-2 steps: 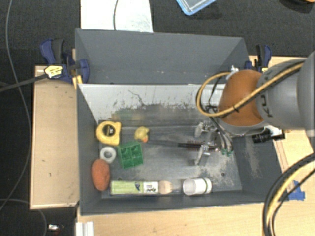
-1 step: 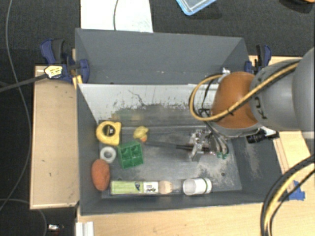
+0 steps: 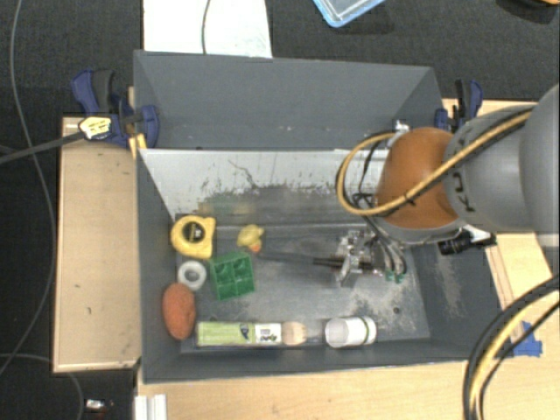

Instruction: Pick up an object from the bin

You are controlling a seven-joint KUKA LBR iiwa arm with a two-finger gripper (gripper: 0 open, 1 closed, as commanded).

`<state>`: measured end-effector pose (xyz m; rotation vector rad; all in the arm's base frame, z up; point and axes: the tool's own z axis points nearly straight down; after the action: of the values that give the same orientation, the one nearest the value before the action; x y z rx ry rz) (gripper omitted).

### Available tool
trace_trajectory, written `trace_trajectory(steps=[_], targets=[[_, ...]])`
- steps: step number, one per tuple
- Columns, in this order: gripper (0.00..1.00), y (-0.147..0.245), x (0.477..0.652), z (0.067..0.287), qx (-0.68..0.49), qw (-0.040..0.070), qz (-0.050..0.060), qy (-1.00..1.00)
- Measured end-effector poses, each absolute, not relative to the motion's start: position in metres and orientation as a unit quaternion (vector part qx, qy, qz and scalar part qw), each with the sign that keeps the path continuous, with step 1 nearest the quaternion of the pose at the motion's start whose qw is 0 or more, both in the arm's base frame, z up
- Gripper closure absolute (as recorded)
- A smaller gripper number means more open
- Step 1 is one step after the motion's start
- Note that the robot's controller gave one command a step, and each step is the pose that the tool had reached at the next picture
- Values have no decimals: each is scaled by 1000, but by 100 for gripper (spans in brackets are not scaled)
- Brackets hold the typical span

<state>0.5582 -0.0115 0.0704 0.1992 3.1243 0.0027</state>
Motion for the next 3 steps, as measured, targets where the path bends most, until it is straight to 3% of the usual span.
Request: trace_trajectory(steps=[1, 3], targets=[[100, -11, 557, 91, 63, 4, 1, 998], [100, -12, 557, 168, 61, 5, 1, 998]])
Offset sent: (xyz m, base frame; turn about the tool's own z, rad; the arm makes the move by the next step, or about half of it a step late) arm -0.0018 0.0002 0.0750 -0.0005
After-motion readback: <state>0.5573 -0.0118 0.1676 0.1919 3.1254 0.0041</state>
